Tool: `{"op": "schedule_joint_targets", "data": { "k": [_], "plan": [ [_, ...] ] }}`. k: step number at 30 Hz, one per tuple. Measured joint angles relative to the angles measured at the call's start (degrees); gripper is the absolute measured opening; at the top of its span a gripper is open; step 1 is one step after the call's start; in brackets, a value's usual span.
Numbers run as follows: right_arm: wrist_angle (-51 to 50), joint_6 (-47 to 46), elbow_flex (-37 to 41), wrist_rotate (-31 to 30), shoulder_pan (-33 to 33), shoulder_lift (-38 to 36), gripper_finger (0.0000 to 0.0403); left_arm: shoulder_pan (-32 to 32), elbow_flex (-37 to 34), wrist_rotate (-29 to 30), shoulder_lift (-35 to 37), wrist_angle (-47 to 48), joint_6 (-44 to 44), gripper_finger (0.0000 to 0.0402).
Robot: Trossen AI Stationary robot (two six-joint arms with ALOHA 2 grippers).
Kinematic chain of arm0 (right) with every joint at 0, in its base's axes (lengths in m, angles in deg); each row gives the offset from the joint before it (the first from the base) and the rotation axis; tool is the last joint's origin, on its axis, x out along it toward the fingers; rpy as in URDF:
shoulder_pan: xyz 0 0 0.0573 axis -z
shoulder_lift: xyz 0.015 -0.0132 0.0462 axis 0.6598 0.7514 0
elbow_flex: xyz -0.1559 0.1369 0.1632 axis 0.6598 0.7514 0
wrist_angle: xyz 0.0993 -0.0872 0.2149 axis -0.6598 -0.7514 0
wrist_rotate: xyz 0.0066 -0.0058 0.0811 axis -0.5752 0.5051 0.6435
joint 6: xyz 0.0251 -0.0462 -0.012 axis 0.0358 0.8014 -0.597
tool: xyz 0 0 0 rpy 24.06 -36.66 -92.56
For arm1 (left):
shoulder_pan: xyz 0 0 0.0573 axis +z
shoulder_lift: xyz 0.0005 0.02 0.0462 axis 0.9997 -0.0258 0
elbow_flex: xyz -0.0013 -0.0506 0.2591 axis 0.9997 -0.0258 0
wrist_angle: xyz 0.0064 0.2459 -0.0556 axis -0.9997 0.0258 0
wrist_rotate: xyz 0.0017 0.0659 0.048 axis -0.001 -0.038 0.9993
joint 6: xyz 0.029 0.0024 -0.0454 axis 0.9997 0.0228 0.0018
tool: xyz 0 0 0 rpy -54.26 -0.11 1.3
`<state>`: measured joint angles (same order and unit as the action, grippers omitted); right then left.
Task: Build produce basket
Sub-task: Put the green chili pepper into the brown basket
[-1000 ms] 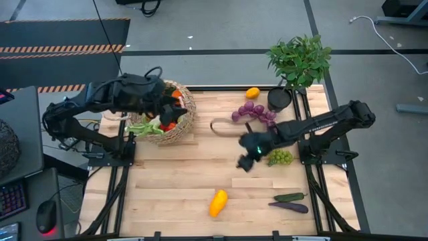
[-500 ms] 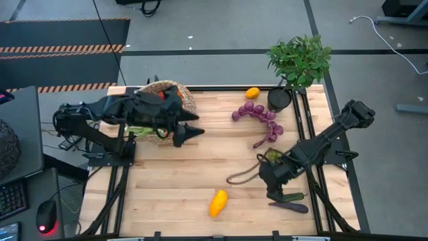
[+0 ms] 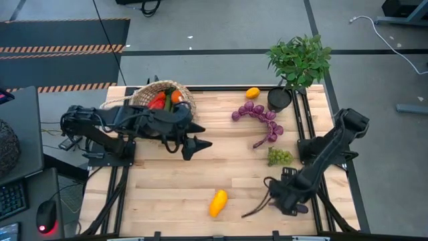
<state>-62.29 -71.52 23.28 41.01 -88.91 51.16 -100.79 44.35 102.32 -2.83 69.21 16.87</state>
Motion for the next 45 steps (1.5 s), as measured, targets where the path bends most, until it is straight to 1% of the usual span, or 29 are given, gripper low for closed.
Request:
{"op": "schedule_joint_targets", "data": {
  "k": [4,7,11,15,19,24,27,29,31,33,37,42,45],
  "plan": [
    [-1.38,-0.35,0.0,0.1,-3.04,3.54,0.0347,-0.23,0.0,0.43,-0.07,0.17,-1.72,0.0357],
    [-3.77,-2.53,0.0,-0.05,-4.9,5.27,0.0347,-0.24,0.0,1.45,-0.07,0.13,-1.84,0.0357],
    [-5.42,-3.1,0.04,-1.86,-7.25,6.68,0.0347,-0.24,0.0,1.82,-0.07,0.13,-2.69,0.0357],
    [-3.51,-3.78,1.92,-2.25,-8.85,7.18,0.0347,-0.24,0.0,1.84,-0.39,0.13,-3.73,0.0357],
    [-1.27,-5.64,4.97,-0.89,-9.81,7.17,0.0347,-0.24,-0.02,1.84,-0.42,0.19,-4.89,0.0357],
    [-0.03,-5.62,7.42,-0.78,-9.68,7.13,0.0347,-0.24,-0.02,1.84,-0.42,0.35,-5.26,0.0357],
    [3.19,-5.84,8.81,-0.74,-9.15,7.13,0.0346,-0.24,-0.02,1.84,-0.42,0.4,-5.43,0.0357],
    [4.63,-6.12,9.43,-0.29,-8.65,7.06,0.0338,-0.24,-0.02,1.84,-0.42,0.42,-6.35,0.0357],
    [5.17,-6.6,9.59,-0.11,-8.17,7.02,0.0319,-0.24,-0.02,1.84,-0.42,0.46,-6.56,0.0357],
    [5.49,-6.81,9.61,-0.41,-7.8,7.02,0.0292,-0.24,-0.02,1.84,-0.42,0.48,-6.59,0.0357],
    [5.87,-7.06,9.66,-1.76,-7.54,7.13,0.0221,-0.24,-0.02,1.84,-0.42,0.48,-6.56,0.0357],
    [5.63,-7.04,9.04,-0.94,-7.42,6.12,0.0127,-0.24,-0.02,1.84,-0.42,0.48,-6.33,0.0357],
    [5.26,-7.03,8.98,-0.94,-6.36,3.68,0.0089,-0.15,-0.02,1.84,-0.42,0.71,-6.28,0.0357]
  ]
}}
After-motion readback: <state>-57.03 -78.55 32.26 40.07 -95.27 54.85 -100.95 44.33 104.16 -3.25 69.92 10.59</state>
